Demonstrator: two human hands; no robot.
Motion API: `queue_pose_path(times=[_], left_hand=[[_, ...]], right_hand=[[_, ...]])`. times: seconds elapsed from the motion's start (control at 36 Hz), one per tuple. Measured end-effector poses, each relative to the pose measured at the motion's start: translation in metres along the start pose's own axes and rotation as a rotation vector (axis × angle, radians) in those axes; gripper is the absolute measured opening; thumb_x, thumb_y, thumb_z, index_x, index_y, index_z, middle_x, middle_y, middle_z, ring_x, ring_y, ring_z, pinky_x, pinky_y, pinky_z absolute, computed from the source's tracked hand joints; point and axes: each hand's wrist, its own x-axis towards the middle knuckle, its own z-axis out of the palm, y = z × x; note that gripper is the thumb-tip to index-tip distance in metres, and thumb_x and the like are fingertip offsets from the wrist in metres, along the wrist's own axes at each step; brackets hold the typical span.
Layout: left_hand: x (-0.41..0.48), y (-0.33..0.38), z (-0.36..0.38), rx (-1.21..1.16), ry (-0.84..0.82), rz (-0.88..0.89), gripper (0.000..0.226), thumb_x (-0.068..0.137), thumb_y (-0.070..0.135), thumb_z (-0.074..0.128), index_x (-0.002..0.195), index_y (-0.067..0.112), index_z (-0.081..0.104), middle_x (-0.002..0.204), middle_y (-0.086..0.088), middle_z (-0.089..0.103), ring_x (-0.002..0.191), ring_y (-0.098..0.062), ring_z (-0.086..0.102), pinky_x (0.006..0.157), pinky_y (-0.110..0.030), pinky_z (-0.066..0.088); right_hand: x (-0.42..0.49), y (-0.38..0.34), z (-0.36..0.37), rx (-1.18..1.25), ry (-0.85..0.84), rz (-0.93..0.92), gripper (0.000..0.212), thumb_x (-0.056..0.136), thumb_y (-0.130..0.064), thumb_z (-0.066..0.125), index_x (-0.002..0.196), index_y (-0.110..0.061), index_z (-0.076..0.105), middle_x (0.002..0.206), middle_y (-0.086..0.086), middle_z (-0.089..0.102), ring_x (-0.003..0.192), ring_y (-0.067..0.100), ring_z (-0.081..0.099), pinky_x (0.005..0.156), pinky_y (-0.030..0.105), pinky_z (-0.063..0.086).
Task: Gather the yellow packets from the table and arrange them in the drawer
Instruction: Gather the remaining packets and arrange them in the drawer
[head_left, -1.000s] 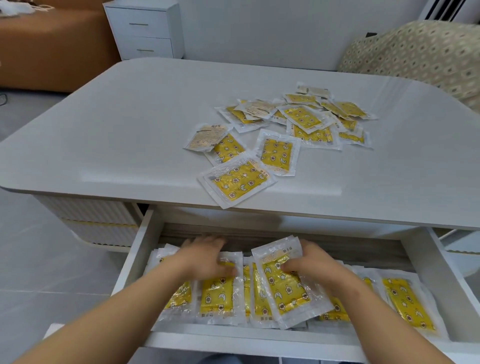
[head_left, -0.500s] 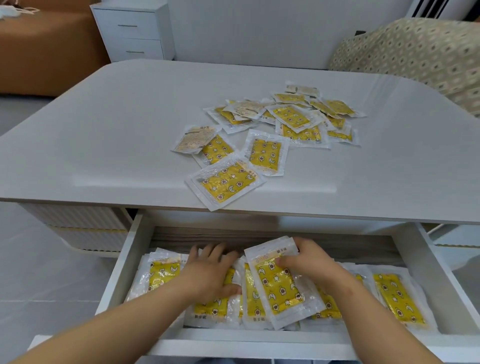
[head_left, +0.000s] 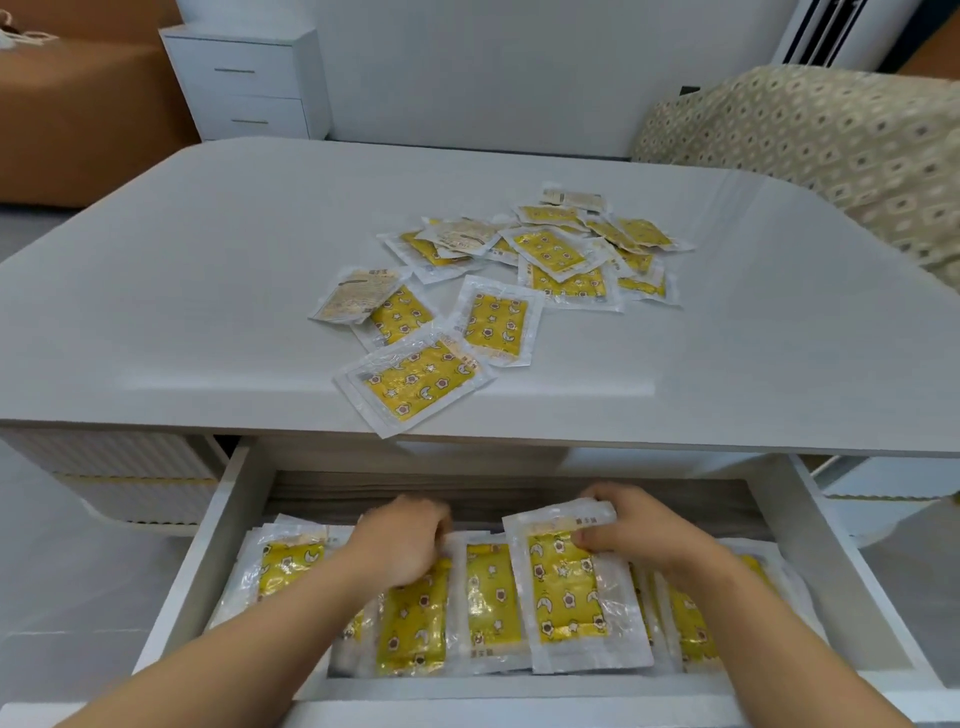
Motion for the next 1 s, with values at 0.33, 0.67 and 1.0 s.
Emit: queue_pose_path(times=[0.33,0.67,1.0], left_hand=[[0.019,0.054,0.013,-0.244,-0.072,0.132,0.042,0.099,0.030,0.036,0.141,0.032,0.036,0.143,0.000,0.045,0.130,-0.024,0.042,0.108,-0.040,0.032],[0.027,0.078,0.029,-0.228,-0.143,0.238,0.041,0.100,0.027,0.032,0.138,0.041,0.038,0.149,0.012,0.034,0.139,-0.018,0.027,0.113,-0.050,0.019],[0.021,0.080,0.022,-0.184,-0.186,0.242,0.046,0.100,0.023,0.032,0.145,0.034,0.029,0.155,0.014,0.019,0.145,-0.014,0.006,0.117,-0.051,0.004]], right_hand=[[-0.002,0.011,0.001,-0.293,0.228,-0.028,0.030,0.099,-0.022,0.046,0.123,-0.016,0.062,0.118,0.004,0.065,0.102,0.016,0.061,0.084,0.022,0.043],[0.002,0.039,-0.025,-0.625,0.191,0.061,0.026,0.096,-0.022,0.046,0.113,-0.033,0.061,0.115,0.000,0.062,0.115,0.022,0.055,0.094,0.030,0.043],[-0.001,0.032,-0.016,-0.857,0.118,0.135,0.039,0.093,-0.037,0.046,0.131,-0.029,0.047,0.129,-0.001,0.056,0.123,0.021,0.045,0.104,0.034,0.029]])
